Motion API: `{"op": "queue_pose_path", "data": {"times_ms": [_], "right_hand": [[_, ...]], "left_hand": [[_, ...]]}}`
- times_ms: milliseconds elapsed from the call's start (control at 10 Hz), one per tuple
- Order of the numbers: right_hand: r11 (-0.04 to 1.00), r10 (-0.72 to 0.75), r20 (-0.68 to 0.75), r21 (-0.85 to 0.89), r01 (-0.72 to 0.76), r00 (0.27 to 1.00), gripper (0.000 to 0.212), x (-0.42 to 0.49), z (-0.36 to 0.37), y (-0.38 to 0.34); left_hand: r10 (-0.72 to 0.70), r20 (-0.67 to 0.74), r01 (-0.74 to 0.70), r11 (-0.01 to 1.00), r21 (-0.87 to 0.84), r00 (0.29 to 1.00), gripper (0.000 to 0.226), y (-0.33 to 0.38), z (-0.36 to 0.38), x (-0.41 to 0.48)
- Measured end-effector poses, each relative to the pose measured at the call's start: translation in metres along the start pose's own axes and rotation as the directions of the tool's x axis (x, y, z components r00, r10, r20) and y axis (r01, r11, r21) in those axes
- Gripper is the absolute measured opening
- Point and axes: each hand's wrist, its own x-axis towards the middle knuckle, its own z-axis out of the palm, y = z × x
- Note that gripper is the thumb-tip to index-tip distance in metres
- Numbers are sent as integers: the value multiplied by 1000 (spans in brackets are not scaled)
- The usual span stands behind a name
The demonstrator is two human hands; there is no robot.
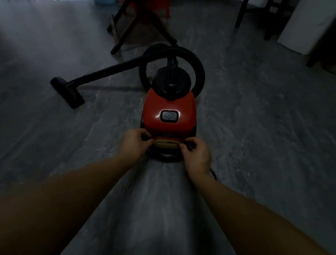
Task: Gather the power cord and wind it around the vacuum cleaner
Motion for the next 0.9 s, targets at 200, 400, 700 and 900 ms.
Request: {"op": "queue_pose_path", "data": {"times_ms": [200, 400, 700, 900], "right_hand": [[990, 112, -39, 96, -108, 993, 9, 5, 4, -3], [994, 79, -6, 72, -78, 997, 4, 10, 0, -3], [999, 32, 35, 28, -33, 999, 16, 4, -2, 1], [999, -20, 105, 45, 15, 994, 40, -16, -11, 6]], "left_hand": [[-9, -5, 9, 1000, 2, 1000, 5, -1, 1, 1], [17, 20, -18, 999, 28, 1000, 4, -2, 0, 3], [111, 38, -114, 989, 97, 993, 16, 3, -3, -6], [264, 65, -272, 945, 182, 962, 35, -10, 5, -30]]}}
